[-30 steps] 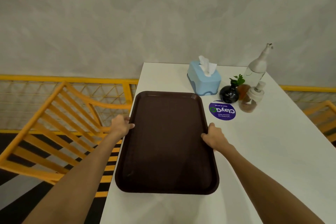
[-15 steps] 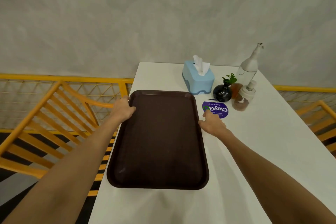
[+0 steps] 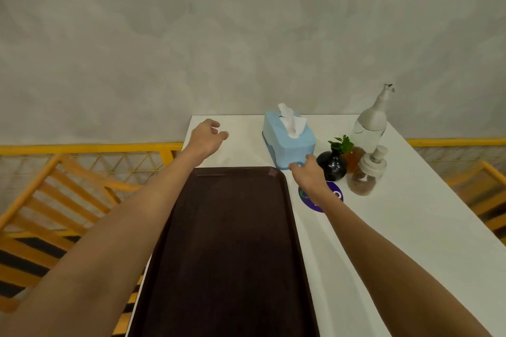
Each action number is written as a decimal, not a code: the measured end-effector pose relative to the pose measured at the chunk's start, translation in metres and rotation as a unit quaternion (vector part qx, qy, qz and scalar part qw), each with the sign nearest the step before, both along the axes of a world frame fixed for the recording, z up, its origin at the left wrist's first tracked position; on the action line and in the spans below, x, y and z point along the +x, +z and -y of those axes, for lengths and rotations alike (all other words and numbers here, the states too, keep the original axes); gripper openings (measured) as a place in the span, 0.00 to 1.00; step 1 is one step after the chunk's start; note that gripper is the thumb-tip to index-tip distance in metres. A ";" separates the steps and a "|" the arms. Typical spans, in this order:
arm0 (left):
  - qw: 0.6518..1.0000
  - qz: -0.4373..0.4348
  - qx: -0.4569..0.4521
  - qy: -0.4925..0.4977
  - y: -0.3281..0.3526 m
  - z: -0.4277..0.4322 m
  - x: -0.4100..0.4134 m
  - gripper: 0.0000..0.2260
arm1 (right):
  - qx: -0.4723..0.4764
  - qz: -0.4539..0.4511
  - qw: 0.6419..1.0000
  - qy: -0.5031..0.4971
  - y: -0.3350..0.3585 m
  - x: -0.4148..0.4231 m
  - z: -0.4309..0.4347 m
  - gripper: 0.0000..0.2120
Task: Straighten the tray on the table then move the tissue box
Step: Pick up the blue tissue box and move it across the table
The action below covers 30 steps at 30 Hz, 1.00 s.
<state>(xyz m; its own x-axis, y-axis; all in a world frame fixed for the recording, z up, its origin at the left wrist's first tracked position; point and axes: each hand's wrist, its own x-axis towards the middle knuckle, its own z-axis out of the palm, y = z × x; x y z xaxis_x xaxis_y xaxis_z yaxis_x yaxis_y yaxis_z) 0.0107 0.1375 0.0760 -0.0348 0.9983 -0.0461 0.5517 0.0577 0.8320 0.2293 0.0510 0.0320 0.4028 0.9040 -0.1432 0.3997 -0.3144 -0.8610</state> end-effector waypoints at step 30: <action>0.994 0.087 -0.030 -0.061 -0.081 -0.180 0.078 0.20 | 0.102 -0.078 0.978 -0.164 -0.061 -0.024 -0.140 0.29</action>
